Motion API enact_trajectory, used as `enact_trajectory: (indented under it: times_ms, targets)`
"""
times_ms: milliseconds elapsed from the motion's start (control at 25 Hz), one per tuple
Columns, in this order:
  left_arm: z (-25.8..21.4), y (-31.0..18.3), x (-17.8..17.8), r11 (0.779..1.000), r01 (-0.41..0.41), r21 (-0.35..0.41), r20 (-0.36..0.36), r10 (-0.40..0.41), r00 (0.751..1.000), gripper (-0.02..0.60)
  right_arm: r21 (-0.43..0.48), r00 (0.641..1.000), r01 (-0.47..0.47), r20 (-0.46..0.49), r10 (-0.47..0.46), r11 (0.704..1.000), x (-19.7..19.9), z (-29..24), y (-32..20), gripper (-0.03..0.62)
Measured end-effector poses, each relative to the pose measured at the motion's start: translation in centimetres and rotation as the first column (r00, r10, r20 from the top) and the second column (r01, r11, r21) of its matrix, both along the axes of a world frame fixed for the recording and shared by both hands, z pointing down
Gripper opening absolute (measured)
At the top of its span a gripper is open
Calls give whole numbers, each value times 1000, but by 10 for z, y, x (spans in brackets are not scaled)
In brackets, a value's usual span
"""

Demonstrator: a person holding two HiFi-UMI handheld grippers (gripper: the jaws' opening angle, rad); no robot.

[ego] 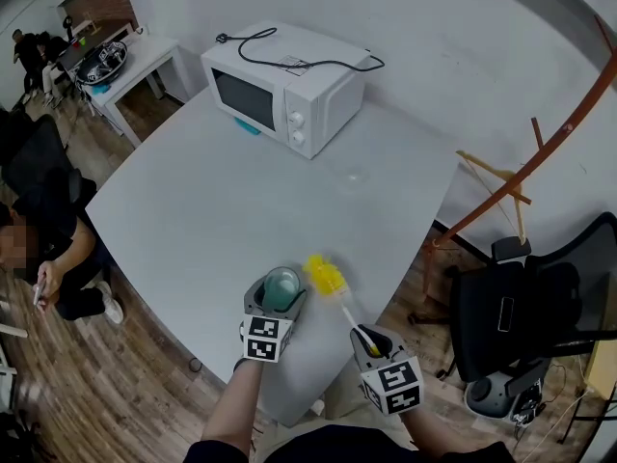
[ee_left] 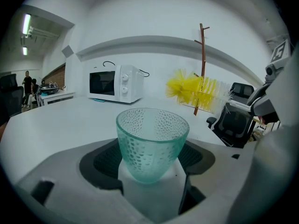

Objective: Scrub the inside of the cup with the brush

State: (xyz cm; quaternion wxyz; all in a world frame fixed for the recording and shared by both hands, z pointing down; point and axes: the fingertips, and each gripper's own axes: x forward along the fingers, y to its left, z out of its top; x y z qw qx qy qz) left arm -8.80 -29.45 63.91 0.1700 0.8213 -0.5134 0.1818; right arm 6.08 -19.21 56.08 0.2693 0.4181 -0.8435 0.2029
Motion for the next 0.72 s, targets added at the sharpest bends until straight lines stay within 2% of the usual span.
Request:
enact_trajectory:
  times_ms: [240, 400, 560, 720]
  targets:
    - [-15, 21, -5, 1000, -29, 10, 39, 28, 999, 377, 31, 999, 48, -15, -48, 998, -5, -14, 10, 52]
    - [-30, 45, -14, 999, -44, 11, 82, 43, 996, 377, 65, 987, 153, -57, -150, 986, -11, -26, 21, 52]
    - [-33, 73, -29, 999, -41, 1, 158, 41, 987, 377, 93, 947, 310, -119, -299, 946, -27, -44, 36, 52]
    - [-40, 97, -43, 999, -52, 9, 236, 49, 971, 377, 95, 873, 463, -222, -435, 881, -41, -59, 54, 52]
